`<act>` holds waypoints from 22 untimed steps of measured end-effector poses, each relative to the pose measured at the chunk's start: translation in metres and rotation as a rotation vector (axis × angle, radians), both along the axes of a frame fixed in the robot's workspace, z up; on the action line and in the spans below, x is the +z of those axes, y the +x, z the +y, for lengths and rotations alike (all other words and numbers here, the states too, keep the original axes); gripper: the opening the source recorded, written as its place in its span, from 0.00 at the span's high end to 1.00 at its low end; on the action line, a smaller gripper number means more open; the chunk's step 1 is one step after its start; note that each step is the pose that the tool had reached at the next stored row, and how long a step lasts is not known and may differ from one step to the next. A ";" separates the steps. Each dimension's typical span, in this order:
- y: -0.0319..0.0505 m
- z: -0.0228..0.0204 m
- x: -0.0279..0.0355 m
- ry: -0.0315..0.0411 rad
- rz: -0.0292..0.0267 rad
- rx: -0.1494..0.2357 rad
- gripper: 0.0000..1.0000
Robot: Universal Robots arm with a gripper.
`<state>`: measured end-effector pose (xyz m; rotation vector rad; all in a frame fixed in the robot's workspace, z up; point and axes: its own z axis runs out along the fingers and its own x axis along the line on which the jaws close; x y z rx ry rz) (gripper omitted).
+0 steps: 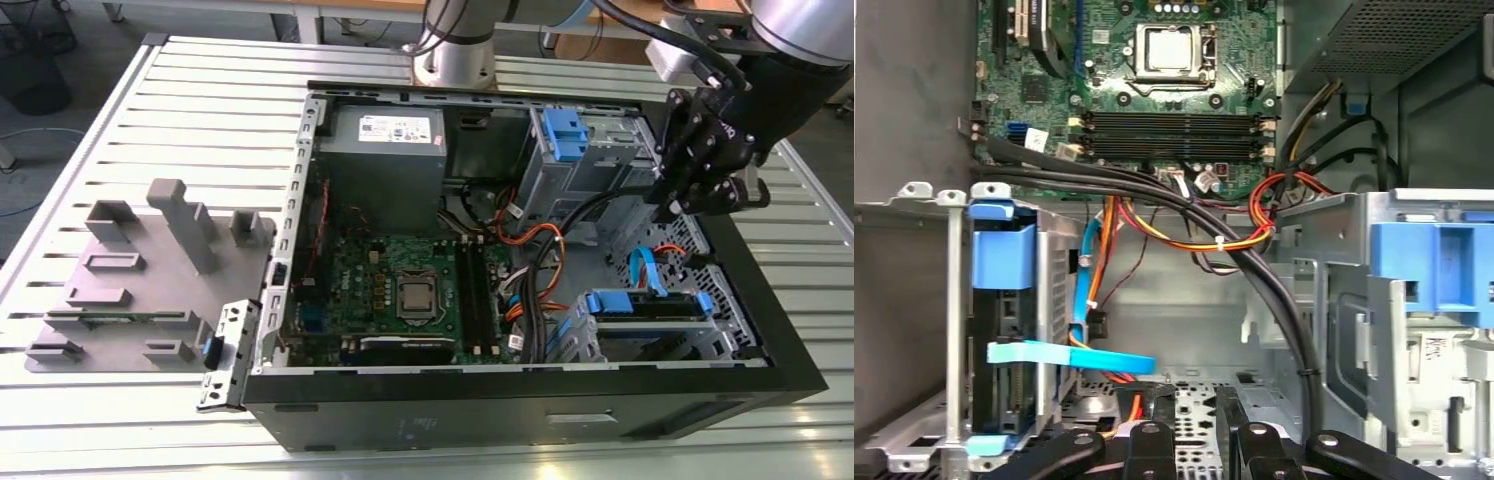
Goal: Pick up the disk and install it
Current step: 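Insert the second disk wire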
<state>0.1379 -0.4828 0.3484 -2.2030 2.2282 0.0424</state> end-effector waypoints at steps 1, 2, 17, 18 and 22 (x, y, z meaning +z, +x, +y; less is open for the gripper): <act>0.0000 -0.0017 0.0000 0.0000 0.0000 0.000 0.69; 0.0000 -0.0034 0.0000 0.0001 0.0000 0.000 0.69; 0.0000 -0.0332 -0.0001 0.0015 0.0000 0.000 0.69; 0.0000 -0.0351 -0.0001 0.0020 0.0000 0.000 0.69; 0.0000 -0.0413 0.0000 0.0039 0.0000 0.000 0.69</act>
